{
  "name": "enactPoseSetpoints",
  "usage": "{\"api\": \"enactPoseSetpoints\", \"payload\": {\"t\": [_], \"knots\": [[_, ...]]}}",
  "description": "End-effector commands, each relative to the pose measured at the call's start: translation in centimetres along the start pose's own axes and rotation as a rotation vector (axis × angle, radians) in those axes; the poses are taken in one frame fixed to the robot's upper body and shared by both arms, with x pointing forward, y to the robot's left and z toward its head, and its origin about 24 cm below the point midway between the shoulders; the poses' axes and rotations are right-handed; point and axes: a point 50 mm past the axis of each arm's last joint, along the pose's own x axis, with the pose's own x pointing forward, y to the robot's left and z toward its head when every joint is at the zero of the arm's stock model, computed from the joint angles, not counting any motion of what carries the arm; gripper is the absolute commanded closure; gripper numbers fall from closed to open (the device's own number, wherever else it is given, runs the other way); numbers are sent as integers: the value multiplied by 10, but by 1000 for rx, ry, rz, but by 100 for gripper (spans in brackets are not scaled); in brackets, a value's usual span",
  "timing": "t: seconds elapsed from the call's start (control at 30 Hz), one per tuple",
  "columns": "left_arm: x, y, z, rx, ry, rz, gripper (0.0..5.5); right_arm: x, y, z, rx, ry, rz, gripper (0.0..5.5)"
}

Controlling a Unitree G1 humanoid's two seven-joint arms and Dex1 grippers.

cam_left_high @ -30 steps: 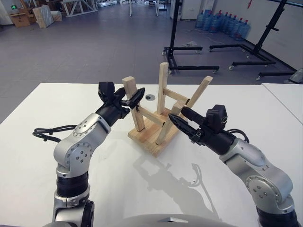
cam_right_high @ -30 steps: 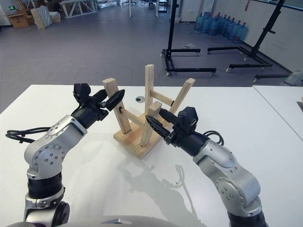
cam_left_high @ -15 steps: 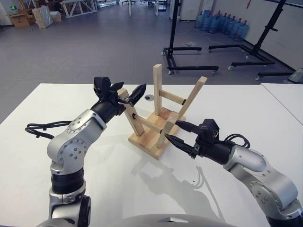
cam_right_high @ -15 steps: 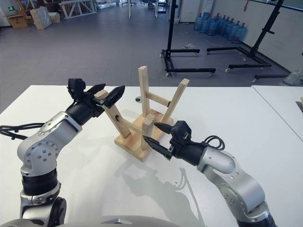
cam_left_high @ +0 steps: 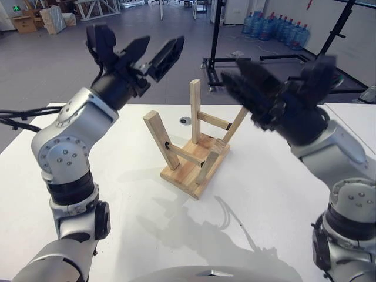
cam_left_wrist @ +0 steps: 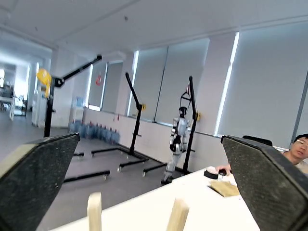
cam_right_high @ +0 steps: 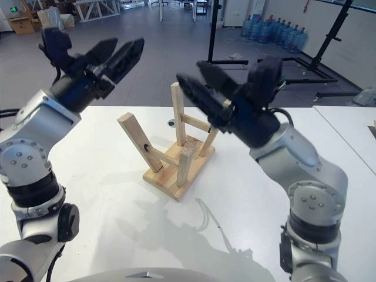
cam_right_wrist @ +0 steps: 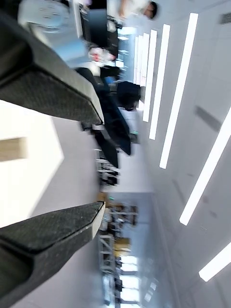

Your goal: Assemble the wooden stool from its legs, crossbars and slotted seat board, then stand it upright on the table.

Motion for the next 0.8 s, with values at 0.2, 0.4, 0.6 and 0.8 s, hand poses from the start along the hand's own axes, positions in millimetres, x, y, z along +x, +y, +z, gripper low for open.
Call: {"api": "enactPoseSetpoints", "payload": {"t": [0.2,0.4,0.6,0.8], "knots": [[-25,46,-129,107,469,239,10,-60,22,-156,114,744,-23,258],[-62,26,-200,103,700,150,10,-81,-7,-176,-24,799,-147,258],[-41,17,-182,114,567,153,10,-59,3,-155,59,584,-125,258],[0,0,-122,135,338,70,10,-78,14,-142,175,604,1,258]]}}
